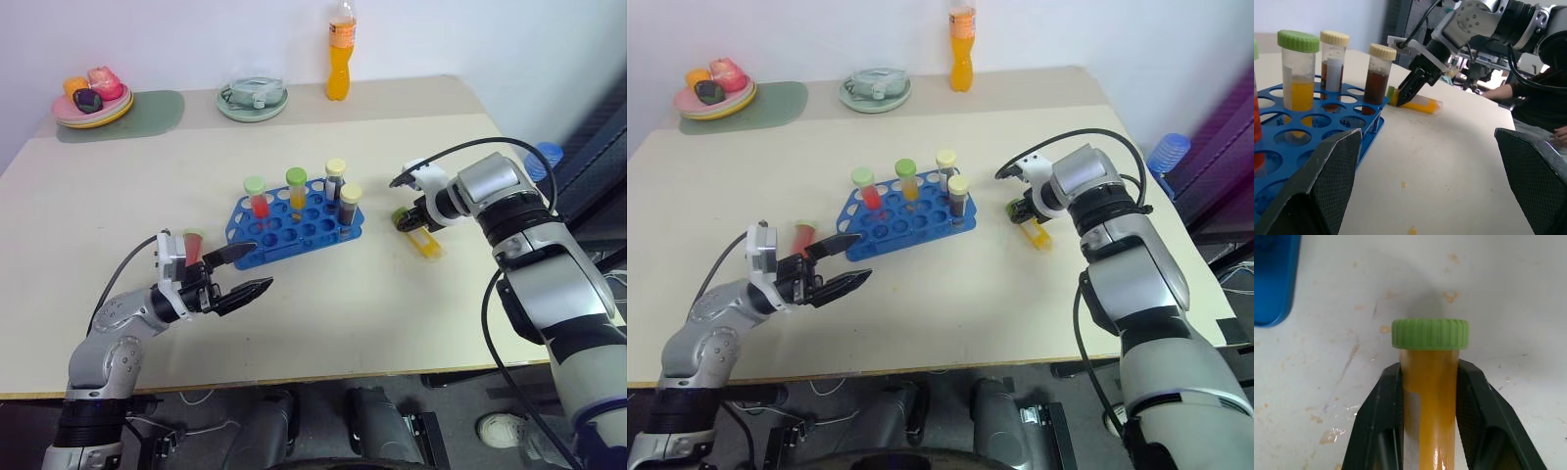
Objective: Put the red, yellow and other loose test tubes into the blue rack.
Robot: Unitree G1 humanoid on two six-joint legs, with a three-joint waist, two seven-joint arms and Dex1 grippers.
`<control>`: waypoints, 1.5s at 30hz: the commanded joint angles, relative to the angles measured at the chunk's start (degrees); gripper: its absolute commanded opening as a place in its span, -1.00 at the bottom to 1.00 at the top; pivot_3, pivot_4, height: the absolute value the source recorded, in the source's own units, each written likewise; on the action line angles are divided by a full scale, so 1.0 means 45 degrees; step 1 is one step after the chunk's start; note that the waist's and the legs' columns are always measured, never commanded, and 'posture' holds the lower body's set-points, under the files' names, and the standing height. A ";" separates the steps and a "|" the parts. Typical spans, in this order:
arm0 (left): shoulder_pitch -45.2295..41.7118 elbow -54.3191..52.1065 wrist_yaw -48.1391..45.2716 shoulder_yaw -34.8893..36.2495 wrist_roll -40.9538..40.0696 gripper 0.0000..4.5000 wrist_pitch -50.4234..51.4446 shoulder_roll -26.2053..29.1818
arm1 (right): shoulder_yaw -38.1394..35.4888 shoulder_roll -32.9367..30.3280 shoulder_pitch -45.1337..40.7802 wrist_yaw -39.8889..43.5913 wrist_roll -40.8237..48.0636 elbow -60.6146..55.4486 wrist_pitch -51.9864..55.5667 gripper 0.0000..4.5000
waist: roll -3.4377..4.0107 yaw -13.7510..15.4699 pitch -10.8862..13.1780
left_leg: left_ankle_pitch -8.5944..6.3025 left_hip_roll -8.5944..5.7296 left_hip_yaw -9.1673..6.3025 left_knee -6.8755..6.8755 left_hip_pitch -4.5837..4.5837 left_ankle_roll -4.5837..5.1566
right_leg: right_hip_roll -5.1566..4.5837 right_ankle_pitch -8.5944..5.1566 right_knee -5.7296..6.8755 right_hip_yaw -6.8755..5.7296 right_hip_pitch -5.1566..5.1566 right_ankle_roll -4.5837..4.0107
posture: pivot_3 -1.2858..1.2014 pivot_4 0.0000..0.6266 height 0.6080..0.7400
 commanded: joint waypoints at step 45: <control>-0.0743 0.1418 -0.0251 0.1440 -0.0073 1.00 -0.0513 0.0440 | -0.4862 0.7438 0.7458 -0.3625 0.2159 -0.4812 -1.7663 -0.61 | -0.0007 -0.0026 0.0010 | -0.0024 0.0024 0.0000 0.0064 0.0067 0.0001 | 0.0019 0.0009 0.0029 -0.0033 0.0026 -0.0003 | 0.03 -0.52 1.00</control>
